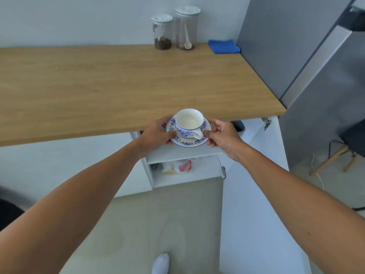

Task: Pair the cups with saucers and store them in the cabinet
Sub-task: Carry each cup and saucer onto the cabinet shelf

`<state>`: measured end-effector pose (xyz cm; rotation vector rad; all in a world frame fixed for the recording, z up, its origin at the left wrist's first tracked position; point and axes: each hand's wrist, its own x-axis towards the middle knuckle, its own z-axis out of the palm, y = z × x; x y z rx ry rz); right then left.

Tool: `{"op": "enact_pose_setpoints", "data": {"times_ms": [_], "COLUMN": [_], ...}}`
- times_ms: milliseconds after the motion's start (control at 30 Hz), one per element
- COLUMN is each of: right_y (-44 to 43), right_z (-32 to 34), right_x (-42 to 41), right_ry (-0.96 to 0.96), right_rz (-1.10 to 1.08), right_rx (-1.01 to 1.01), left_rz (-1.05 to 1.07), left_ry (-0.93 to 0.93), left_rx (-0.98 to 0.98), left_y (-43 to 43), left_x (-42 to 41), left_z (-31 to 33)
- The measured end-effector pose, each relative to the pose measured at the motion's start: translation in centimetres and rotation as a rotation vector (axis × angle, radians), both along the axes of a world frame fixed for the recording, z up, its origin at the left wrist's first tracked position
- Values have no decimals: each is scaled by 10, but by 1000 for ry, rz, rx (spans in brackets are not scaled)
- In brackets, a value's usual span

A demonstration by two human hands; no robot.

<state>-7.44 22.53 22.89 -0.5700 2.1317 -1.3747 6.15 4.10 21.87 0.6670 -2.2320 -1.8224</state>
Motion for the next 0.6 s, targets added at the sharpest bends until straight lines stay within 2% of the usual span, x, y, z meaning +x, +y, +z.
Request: {"op": "enact_pose_setpoints", "data": {"times_ms": [267, 600], "right_y": [38, -18], "right_z": [-69, -207], "right_x": [35, -1], "right_ry": [-31, -33], "right_rz": [-20, -23], "right_rx": [30, 76], "left_rz": [-51, -4], "left_ry": [-92, -209], "left_rx": [-5, -104], "left_y": [24, -30], "left_x": [31, -10], "left_z": [-71, -212]}}
